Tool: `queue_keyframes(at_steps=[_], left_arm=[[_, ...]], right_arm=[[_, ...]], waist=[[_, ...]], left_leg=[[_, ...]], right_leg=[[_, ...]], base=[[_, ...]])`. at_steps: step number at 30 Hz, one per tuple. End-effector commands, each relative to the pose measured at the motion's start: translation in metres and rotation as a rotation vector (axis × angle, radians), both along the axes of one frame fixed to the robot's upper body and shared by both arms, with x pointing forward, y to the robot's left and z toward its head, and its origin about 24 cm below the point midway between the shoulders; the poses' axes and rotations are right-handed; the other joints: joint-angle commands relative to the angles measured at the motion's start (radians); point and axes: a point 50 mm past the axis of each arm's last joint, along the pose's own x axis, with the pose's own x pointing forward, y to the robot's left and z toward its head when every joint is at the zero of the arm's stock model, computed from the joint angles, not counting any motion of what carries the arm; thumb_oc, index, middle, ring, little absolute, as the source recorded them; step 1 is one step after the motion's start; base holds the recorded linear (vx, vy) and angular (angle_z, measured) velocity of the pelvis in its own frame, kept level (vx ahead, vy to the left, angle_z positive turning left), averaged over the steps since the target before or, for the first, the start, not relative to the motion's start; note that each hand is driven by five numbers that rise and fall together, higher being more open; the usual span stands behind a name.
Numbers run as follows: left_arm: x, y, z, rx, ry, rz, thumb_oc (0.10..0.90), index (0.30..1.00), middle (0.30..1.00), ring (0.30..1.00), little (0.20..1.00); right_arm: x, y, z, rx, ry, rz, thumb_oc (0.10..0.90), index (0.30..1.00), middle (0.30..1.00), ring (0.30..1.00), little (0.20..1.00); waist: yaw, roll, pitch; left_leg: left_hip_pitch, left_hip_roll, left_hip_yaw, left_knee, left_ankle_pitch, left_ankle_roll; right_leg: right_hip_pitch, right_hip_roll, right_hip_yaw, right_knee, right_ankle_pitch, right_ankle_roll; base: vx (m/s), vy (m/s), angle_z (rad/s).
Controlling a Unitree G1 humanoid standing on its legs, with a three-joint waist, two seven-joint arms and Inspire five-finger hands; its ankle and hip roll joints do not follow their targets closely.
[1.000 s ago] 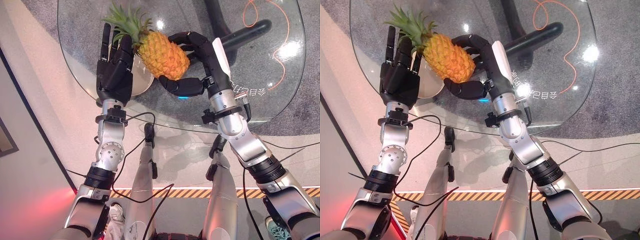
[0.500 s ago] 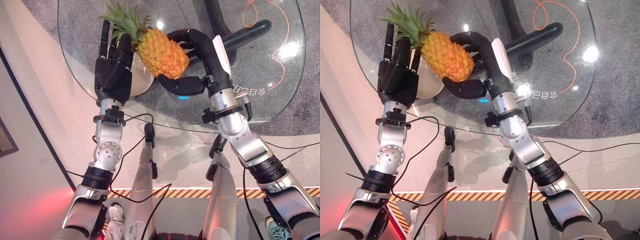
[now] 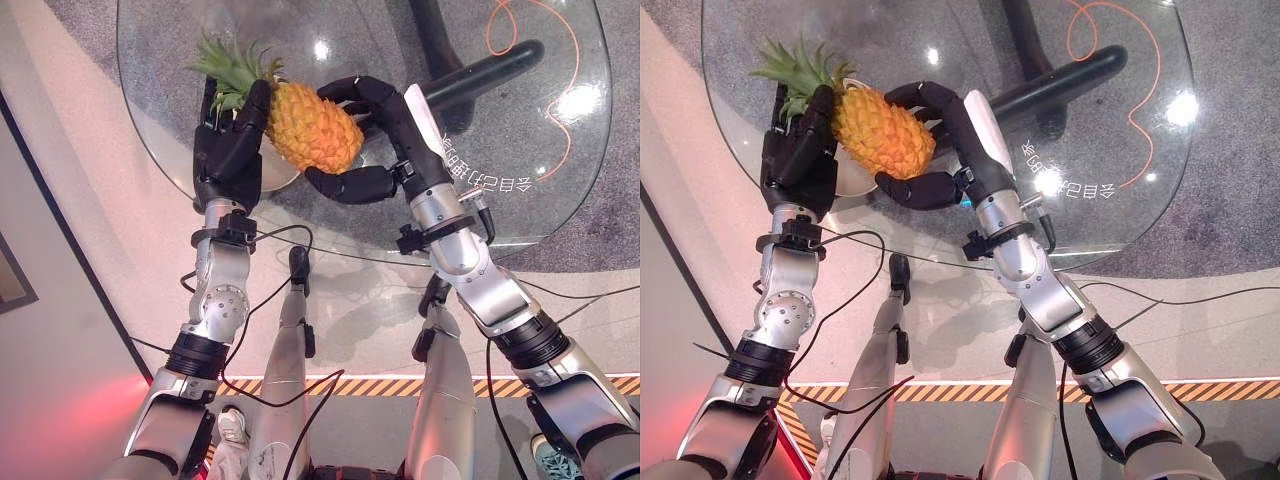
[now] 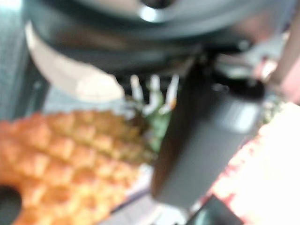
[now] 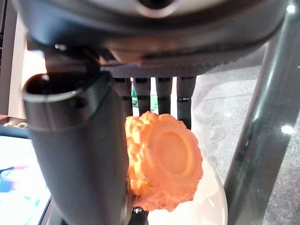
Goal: Pick up the fruit to the plate
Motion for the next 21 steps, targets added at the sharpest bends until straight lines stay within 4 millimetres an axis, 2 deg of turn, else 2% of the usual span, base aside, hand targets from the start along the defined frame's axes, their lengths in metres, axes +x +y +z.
queue_keyframes(at_steps=[1,10,11,12,13,14,21], left_arm=[[-0.025,-0.028,0.076,0.067,-0.367,-0.063,0.8,0.9,0.9,0.9,0.9],[-0.029,-0.027,0.081,0.08,-0.435,-0.062,0.8,0.9,0.9,0.9,0.9],[-0.031,-0.027,0.084,0.09,-0.458,-0.045,0.726,0.836,0.836,0.836,0.826],[-0.031,-0.026,0.084,0.092,-0.466,-0.045,0.418,0.573,0.573,0.573,0.518],[-0.032,-0.026,0.085,0.089,-0.484,-0.063,0.38,0.54,0.54,0.54,0.48],[-0.033,-0.027,0.088,0.087,-0.524,-0.084,0.1,0.3,0.3,0.3,0.2],[-0.036,-0.027,0.091,0.094,-0.592,-0.097,0.1,0.3,0.3,0.3,0.2]], right_arm=[[-0.057,0.051,0.069,0.036,-0.352,0.361,0.1,0.3,0.3,0.3,0.2],[-0.058,0.052,0.069,0.034,-0.349,0.364,0.1,0.3,0.3,0.3,0.2],[-0.058,0.052,0.069,0.036,-0.349,0.364,0.1,0.3,0.3,0.3,0.2],[-0.057,0.052,0.069,0.037,-0.348,0.364,0.1,0.3,0.3,0.3,0.2],[-0.057,0.052,0.068,0.037,-0.348,0.364,0.1,0.3,0.3,0.3,0.2],[-0.057,0.052,0.07,0.035,-0.352,0.365,0.1,0.3,0.3,0.3,0.2],[-0.058,0.052,0.068,0.035,-0.351,0.372,0.1,0.3,0.3,0.3,0.2]], waist=[[0.004,0.005,-0.021],[0.002,0.004,-0.021],[0.003,0.003,-0.021],[0.003,0.002,-0.021],[0.002,0.002,-0.021],[0.001,0.001,-0.021],[-0.002,-0.002,-0.021]], left_leg=[[0.04,0.016,0.004,0.023,-0.031,0.01],[0.041,0.018,0.006,0.022,-0.03,0.008],[0.041,0.018,0.005,0.022,-0.031,0.009],[0.041,0.019,0.005,0.023,-0.031,0.008],[0.042,0.018,0.005,0.022,-0.031,0.009],[0.034,0.017,0.004,0.021,-0.024,0.01],[0.037,0.019,0.006,0.019,-0.026,0.009]], right_leg=[[0.041,0.0,-0.018,-0.086,0.082,0.013],[0.042,0.0,-0.017,-0.087,0.082,0.013],[0.041,0.0,-0.017,-0.087,0.082,0.013],[0.041,0.001,-0.017,-0.086,0.082,0.012],[0.042,0.002,-0.016,-0.086,0.083,0.013],[0.034,0.001,-0.015,-0.09,0.09,0.011],[0.035,0.002,-0.012,-0.091,0.09,0.01]], base=[[0.0,0.0,0.0],[0.0,0.0,0.0],[0.0,0.0,0.0],[0.0,0.0,0.0],[0.0,0.0,0.0],[0.0,0.0,0.0],[0.0,0.0,0.0]])
